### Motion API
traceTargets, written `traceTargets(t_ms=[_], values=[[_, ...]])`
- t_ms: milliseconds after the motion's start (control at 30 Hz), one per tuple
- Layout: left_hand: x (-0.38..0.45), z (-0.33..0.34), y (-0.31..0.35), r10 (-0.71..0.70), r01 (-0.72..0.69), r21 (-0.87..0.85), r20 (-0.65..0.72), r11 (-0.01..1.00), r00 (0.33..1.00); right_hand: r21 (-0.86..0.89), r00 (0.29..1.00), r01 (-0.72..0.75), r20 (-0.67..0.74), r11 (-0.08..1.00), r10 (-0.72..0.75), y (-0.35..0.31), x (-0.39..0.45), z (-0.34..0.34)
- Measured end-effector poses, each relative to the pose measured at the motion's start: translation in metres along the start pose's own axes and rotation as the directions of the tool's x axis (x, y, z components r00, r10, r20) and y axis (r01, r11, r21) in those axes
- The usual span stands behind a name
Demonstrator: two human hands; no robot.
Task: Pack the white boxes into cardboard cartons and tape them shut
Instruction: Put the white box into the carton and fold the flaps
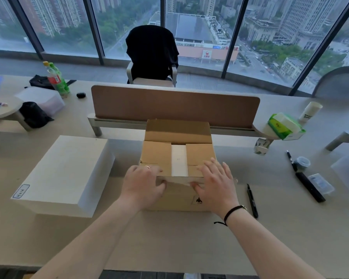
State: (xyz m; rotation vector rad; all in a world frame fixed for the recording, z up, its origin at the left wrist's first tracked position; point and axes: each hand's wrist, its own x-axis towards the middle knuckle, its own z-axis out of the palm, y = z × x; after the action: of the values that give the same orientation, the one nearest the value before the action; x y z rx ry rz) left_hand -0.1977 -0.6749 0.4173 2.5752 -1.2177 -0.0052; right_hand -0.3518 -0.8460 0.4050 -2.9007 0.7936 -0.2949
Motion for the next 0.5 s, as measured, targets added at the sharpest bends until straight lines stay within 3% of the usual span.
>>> traceTargets(t_ms=[67,133,267,500], values=[[0.011,0.008,-0.001,-0.041,0.041,0.0,-0.09,0.999,0.995,0.006,0.999,-0.032,-0.004,0.999,0.032,0.007,0.013,0.004],[0.022,0.017,-0.002,-0.117,0.118,-0.001,-0.092,0.993,0.989,0.01,0.998,-0.064,0.022,0.998,0.063,0.016,0.024,0.01],[0.041,0.041,-0.006,-0.292,0.291,0.032,0.056,0.956,0.955,-0.016,0.981,-0.09,0.169,0.996,0.091,0.038,0.045,0.029],[0.06,0.077,-0.01,-0.505,0.555,-0.098,0.308,0.826,0.806,0.076,0.913,-0.151,0.393,0.986,0.109,0.068,0.066,0.068]])
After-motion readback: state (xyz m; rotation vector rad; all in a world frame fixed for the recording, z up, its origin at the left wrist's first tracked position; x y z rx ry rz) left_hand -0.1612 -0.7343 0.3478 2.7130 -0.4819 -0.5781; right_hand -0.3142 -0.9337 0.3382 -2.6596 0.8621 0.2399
